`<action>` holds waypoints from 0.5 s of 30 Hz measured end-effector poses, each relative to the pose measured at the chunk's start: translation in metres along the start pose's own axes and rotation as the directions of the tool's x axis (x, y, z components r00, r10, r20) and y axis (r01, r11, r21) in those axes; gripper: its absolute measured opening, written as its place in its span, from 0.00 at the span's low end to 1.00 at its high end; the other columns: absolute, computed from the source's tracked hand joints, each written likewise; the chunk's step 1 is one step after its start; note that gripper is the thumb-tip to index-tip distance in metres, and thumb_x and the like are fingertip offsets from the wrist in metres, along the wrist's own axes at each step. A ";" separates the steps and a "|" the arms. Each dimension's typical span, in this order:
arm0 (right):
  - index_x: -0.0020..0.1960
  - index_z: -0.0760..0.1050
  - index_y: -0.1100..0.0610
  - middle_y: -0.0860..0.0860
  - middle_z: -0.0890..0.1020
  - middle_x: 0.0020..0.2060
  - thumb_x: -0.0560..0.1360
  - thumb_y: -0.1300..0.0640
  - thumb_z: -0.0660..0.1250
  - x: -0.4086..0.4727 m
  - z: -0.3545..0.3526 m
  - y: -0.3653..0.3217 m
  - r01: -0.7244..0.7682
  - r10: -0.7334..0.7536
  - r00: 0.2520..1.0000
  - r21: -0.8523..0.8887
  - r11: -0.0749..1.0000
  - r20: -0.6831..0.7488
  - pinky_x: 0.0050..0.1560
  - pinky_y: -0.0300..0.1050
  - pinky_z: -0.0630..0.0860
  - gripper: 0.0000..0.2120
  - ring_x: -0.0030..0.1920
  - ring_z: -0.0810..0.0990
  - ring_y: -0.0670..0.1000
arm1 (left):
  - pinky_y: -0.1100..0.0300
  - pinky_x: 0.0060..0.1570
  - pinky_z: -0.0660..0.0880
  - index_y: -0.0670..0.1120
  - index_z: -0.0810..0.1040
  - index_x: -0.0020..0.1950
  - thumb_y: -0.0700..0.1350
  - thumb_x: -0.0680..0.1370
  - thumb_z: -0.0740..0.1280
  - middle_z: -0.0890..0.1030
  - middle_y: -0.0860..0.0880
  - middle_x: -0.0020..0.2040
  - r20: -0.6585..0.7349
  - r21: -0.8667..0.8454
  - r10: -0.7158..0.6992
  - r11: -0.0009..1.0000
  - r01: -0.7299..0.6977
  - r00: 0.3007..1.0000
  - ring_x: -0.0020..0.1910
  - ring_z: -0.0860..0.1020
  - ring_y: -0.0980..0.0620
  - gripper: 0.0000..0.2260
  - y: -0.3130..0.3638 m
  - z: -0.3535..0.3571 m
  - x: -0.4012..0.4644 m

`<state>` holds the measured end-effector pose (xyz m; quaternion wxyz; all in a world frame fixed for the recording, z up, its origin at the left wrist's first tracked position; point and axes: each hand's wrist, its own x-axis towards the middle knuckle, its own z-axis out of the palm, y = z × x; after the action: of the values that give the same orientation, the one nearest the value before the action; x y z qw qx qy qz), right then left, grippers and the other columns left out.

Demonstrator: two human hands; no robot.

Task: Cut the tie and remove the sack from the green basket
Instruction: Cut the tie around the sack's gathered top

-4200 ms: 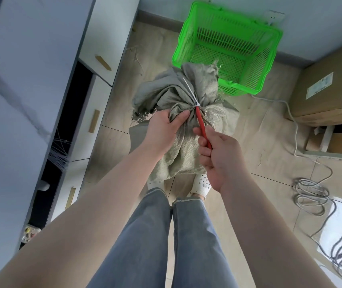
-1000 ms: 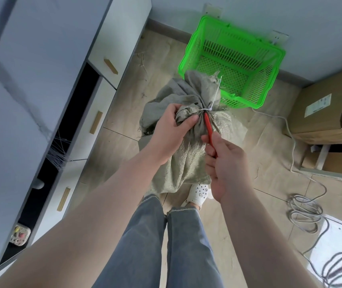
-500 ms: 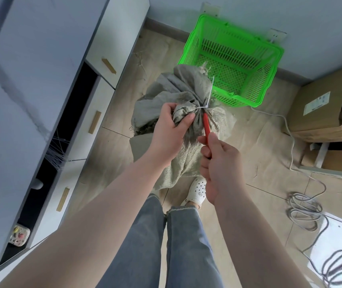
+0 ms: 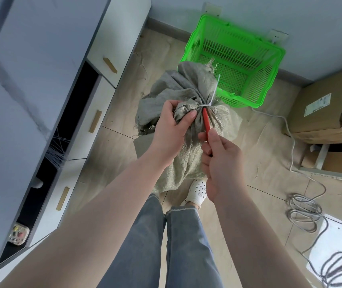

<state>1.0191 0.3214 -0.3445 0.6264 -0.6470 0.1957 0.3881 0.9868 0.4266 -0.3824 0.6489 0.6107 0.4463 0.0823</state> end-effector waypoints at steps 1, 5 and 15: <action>0.41 0.78 0.59 0.45 0.67 0.24 0.82 0.54 0.61 -0.002 0.000 0.001 -0.014 0.014 1.000 0.023 1.000 0.013 0.20 0.33 0.56 0.14 0.21 0.59 0.42 | 0.47 0.56 0.77 0.50 0.71 0.54 0.48 0.78 0.68 0.81 0.50 0.49 -0.006 -0.028 -0.013 1.000 0.013 1.000 0.50 0.81 0.49 0.08 0.001 0.000 0.000; 0.42 0.78 0.59 0.46 0.66 0.25 0.82 0.55 0.61 -0.005 -0.001 0.004 -0.036 0.034 0.999 0.045 0.998 0.042 0.19 0.33 0.55 0.14 0.22 0.58 0.42 | 0.40 0.57 0.77 0.53 0.72 0.51 0.52 0.74 0.69 0.81 0.48 0.49 -0.006 -0.127 -0.071 0.989 0.070 0.997 0.52 0.81 0.44 0.09 -0.001 -0.004 0.001; 0.40 0.79 0.58 0.45 0.67 0.23 0.81 0.55 0.62 -0.001 -0.003 -0.001 0.027 -0.028 1.000 -0.105 0.994 -0.005 0.22 0.34 0.58 0.15 0.22 0.60 0.43 | 0.40 0.57 0.76 0.51 0.72 0.51 0.46 0.77 0.68 0.81 0.49 0.46 0.009 -0.173 -0.041 0.984 0.042 0.999 0.46 0.80 0.49 0.06 -0.008 -0.004 -0.006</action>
<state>1.0202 0.3182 -0.3437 0.5962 -0.6829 0.1680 0.3872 0.9772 0.4240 -0.3860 0.7022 0.5430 0.4482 0.1055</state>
